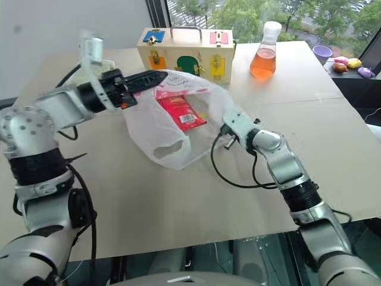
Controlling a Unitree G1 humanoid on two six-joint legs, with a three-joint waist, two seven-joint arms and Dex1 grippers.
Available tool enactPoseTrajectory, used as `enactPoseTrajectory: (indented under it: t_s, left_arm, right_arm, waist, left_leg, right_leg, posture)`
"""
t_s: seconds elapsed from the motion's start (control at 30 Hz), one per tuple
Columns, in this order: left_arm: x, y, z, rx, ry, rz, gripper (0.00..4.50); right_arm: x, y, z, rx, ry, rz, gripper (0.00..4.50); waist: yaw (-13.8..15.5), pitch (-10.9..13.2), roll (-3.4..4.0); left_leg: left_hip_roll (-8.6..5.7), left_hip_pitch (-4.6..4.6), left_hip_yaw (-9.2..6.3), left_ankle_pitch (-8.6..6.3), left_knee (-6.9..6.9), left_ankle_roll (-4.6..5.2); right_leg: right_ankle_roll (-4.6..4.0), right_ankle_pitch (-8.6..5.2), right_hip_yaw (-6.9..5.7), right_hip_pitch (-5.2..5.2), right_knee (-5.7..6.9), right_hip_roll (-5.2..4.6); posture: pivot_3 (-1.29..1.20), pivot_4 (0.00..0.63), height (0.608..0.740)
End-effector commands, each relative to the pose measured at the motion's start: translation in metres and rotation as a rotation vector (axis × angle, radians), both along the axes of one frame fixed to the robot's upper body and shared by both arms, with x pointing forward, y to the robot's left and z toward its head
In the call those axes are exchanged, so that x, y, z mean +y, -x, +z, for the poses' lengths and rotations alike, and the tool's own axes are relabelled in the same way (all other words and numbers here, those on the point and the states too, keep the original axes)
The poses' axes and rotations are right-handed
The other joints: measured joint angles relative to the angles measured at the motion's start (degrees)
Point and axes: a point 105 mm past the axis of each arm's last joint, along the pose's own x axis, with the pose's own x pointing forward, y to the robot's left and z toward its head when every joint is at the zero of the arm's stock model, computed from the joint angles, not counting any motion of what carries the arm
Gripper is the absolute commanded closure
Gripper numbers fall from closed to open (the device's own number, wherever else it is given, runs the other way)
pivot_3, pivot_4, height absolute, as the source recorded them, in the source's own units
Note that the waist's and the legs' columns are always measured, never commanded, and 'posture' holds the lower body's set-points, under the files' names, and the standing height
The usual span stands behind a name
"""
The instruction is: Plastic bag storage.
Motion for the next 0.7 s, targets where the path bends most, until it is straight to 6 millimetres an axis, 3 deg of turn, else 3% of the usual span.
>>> enactPoseTrajectory:
  t_s: [0.03, 0.17, 0.23, 0.33, 0.53, 0.7]
  left_arm:
    - [0.021, 0.03, 0.013, 0.078, 0.11, -0.153, 2.68]
    - [0.033, 0.079, -0.007, 0.223, 0.014, -0.336, 1.01]
    - [0.031, 0.101, -0.021, 0.272, -0.093, -0.372, 1.01]
    - [0.03, 0.116, -0.047, 0.309, -0.268, -0.33, 1.01]
    - [0.046, 0.091, -0.085, 0.195, -0.436, -0.097, 1.01]
    - [0.05, 0.073, -0.099, 0.121, -0.478, 0.06, 1.01]
  right_arm:
    - [0.008, 0.03, 0.053, -0.012, -0.33, 0.155, 4.5]
    - [0.014, 0.049, 0.07, 0.038, -0.501, 0.246, 4.5]
    - [0.013, 0.051, 0.073, 0.052, -0.537, 0.249, 4.5]
    - [0.012, 0.05, 0.07, 0.063, -0.532, 0.232, 4.5]
    - [0.016, 0.05, 0.071, 0.077, -0.563, 0.238, 4.5]
    - [0.019, 0.054, 0.071, 0.086, -0.573, 0.255, 4.5]
  waist:
    - [0.03, 0.0, 0.0]
    - [-0.43, 0.0, 0.01]
    - [-0.67, 0.0, 0.01]
    - [-0.14, 0.01, 0.02]
    - [0.25, 0.01, 0.12]
    - [0.19, 0.01, 0.11]
  left_leg:
    - [0.0, 0.0, -0.03, 0.0, 0.0, 0.01]
    - [0.0, 0.05, -0.1, -0.01, 0.0, 0.02]
    - [0.02, 0.06, -0.17, -0.01, -0.07, 0.01]
    - [-0.02, 0.04, -0.13, -0.01, -0.08, 0.01]
    - [0.11, 0.25, 0.03, 0.11, -0.29, -0.19]
    - [0.14, 0.26, 0.11, 0.11, -0.3, -0.18]
  right_leg:
    - [0.0, 0.0, -0.02, 0.01, 0.0, -0.01]
    - [0.0, -0.01, -0.05, 0.04, 0.04, -0.01]
    - [-0.02, -0.02, -0.02, 0.0, 0.05, -0.02]
    - [-0.02, -0.02, -0.09, 0.03, -0.01, -0.08]
    - [-0.07, -0.06, -0.03, 0.04, -0.01, 0.1]
    - [-0.07, -0.07, 0.04, 0.03, -0.01, 0.12]
  posture:
    - [0.0, 0.15, 0.74]
    - [0.0, 0.15, 0.74]
    - [0.0, 0.15, 0.74]
    - [0.0, 0.15, 0.74]
    - [0.0, 0.15, 0.74]
    - [0.0, 0.15, 0.74]
